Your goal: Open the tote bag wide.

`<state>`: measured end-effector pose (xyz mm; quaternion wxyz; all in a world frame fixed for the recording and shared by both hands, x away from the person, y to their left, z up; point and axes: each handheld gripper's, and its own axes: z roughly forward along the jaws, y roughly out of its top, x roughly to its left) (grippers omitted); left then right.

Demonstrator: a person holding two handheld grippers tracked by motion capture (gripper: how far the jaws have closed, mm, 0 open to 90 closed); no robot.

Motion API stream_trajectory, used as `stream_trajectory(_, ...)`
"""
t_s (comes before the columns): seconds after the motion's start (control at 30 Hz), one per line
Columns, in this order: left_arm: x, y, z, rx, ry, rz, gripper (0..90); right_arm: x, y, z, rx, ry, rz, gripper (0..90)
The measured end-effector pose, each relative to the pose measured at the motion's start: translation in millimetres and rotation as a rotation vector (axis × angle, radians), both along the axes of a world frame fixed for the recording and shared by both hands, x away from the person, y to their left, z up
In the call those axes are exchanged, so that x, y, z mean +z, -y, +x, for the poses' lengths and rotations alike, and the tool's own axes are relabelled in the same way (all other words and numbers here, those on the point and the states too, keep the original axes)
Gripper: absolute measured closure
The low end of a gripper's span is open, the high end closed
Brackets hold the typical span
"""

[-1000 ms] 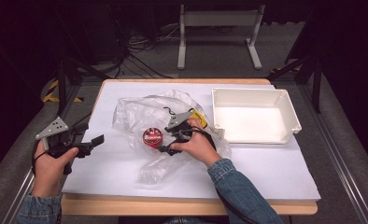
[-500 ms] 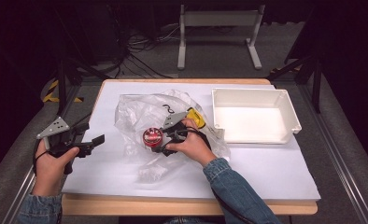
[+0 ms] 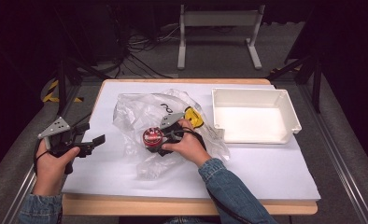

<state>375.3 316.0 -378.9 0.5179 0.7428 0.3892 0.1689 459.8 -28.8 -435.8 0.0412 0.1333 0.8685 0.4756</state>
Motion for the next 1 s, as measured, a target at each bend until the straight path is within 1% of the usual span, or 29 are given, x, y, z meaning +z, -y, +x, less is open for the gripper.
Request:
stream_trajectory(0.13,-0.4,0.3,0.2,-0.001,0.0,0.001,12.0,-1.9,-3.4,0.1,-0.003,0.011,0.006,16.4)
stream_trajectory(0.23,-0.4,-0.1,0.4,-0.002,0.001,0.003,12.0,-2.2,-3.9,0.4,-0.007,0.009,0.016,18.4)
stream_trajectory(0.43,-0.6,-0.2,0.5,-0.001,0.001,0.002,12.0,-3.0,-3.7,0.5,-0.006,0.019,0.01,22.7)
stream_trajectory(0.53,-0.9,0.0,0.7,0.0,-0.001,0.003,12.0,-3.5,-3.4,0.5,-0.009,0.016,0.012,23.3)
stream_trajectory(0.6,-1.1,0.1,0.8,0.0,0.0,0.002,12.0,-3.3,-3.4,0.2,-0.011,0.023,0.014,23.8)
stream_trajectory(0.73,-1.2,-0.1,0.7,0.0,-0.001,0.001,12.0,-0.7,-3.8,-2.0,-0.018,0.056,0.005,24.8)
stream_trajectory(0.83,-1.0,-0.6,0.5,0.002,-0.003,-0.001,12.0,1.1,-4.7,-4.0,-0.011,0.054,-0.004,24.9)
stream_trajectory(0.93,-0.6,-0.9,0.2,0.004,-0.002,-0.002,12.0,5.3,-5.2,-6.3,-0.013,0.066,0.005,24.9)
stream_trajectory(1.0,-0.5,-1.1,0.2,0.004,0.0,-0.004,12.0,9.6,-5.2,-7.6,-0.012,0.066,0.007,24.9)
